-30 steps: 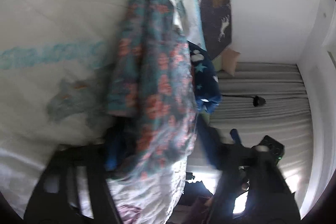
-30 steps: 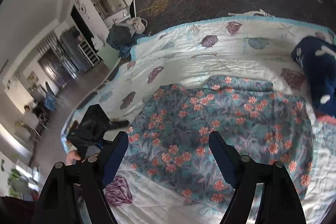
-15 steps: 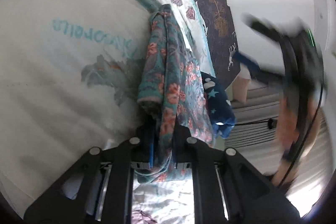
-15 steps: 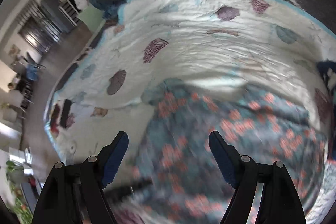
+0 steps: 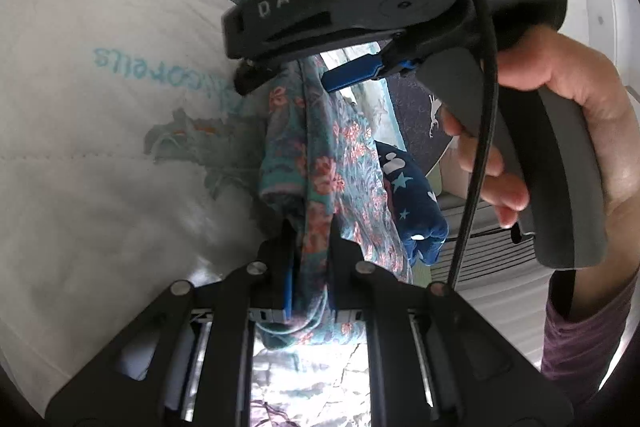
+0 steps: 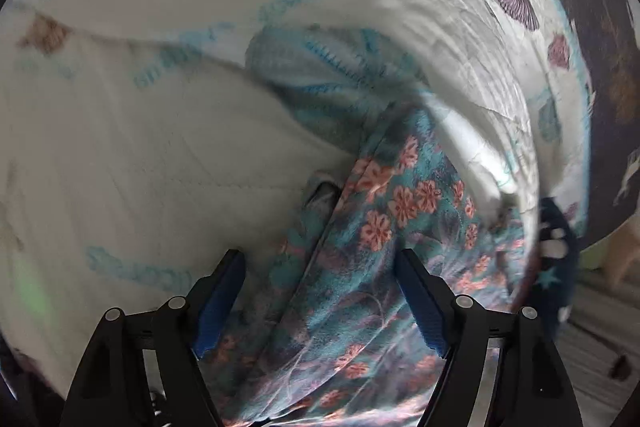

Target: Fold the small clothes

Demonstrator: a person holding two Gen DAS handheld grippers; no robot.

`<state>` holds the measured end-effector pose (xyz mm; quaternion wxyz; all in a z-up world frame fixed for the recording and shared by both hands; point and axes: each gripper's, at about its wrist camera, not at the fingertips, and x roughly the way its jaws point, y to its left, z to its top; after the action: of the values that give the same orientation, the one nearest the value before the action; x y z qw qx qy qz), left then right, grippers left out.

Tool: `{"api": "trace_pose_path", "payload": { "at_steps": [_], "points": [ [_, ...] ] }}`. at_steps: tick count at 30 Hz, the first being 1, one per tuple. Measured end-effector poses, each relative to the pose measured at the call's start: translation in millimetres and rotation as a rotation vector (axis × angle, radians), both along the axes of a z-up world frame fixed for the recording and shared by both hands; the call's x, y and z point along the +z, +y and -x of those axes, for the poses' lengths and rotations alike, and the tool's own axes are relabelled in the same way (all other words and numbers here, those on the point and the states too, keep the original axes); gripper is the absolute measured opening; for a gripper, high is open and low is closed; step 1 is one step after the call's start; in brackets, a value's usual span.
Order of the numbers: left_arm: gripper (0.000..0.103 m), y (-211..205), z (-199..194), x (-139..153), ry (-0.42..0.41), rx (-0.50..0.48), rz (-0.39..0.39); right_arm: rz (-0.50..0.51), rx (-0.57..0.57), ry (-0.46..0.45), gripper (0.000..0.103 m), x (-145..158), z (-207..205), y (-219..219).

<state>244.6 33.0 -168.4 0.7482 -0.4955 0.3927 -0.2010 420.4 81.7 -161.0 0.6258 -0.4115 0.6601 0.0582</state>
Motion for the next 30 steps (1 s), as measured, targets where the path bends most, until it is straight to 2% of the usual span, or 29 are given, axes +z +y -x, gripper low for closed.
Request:
{"api": "trace_pose_path", "payload": {
  "at_steps": [1, 2, 3, 4, 11, 16, 20, 26, 30],
  "points": [
    [0.014, 0, 0, 2, -0.005, 0.001, -0.006, 0.020, 0.006, -0.008, 0.063, 1, 2, -1],
    [0.014, 8, 6, 1, -0.010, 0.002, -0.010, 0.036, 0.006, -0.021, 0.030, 4, 3, -1],
    [0.014, 10, 8, 4, -0.017, 0.000, -0.010, 0.036, -0.008, -0.031, 0.016, 8, 3, -5],
    [0.013, 11, 9, 6, -0.022, -0.002, -0.003, 0.004, -0.024, -0.038, 0.013, 15, 3, -8],
    [0.013, 6, 15, 40, -0.087, -0.030, -0.022, -0.167, -0.090, -0.080, 0.011, 83, 4, -37],
    [0.013, -35, 14, 75, -0.148, -0.082, -0.034, -0.266, -0.141, -0.113, 0.011, 132, 11, -75],
    [0.013, -66, 15, 95, -0.182, -0.146, -0.048, -0.346, -0.215, -0.159, 0.011, 168, 20, -122],
    [0.013, -124, 8, 112, -0.206, -0.248, -0.066, -0.377, -0.308, -0.207, 0.011, 192, 29, -198],
    [0.013, -162, 2, 109, -0.189, -0.305, -0.075, -0.436, -0.400, -0.218, 0.011, 192, 31, -256]
  ]
}}
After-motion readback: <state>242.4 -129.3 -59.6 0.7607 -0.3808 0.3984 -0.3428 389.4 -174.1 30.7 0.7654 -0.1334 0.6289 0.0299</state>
